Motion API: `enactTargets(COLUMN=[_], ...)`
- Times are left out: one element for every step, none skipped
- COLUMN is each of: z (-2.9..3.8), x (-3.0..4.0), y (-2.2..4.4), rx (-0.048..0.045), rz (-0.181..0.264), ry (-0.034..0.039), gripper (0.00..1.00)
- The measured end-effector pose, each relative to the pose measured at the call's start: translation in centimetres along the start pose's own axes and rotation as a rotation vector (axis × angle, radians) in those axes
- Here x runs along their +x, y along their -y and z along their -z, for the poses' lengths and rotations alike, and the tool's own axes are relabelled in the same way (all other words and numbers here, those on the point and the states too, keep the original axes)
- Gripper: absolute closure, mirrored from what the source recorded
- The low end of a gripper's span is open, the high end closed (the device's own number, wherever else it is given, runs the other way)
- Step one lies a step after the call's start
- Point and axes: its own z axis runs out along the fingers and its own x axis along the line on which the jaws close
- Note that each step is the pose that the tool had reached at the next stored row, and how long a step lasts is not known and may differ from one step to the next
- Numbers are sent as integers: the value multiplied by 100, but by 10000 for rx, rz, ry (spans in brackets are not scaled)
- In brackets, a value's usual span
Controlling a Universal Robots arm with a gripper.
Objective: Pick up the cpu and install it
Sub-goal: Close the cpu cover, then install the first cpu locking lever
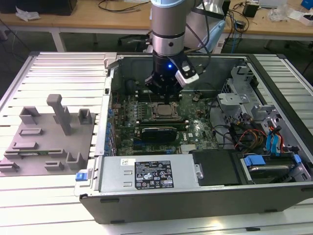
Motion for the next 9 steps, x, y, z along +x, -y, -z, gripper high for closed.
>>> enactTargets(z=[121,122,123,124,125,125,126,126,126], x=[-8,-8,-8,-9,-9,-9,-9,-9,-9], y=[4,4,4,4,4,4,4,4,4], rx=[-1,0,0,0,0,0,0,0,0], rz=[-1,0,-1,0,-1,-1,-1,-1,0], ry=[1,1,1,1,0,1,1,1,0], gripper=[89,89,89,89,89,89,89,89,89])
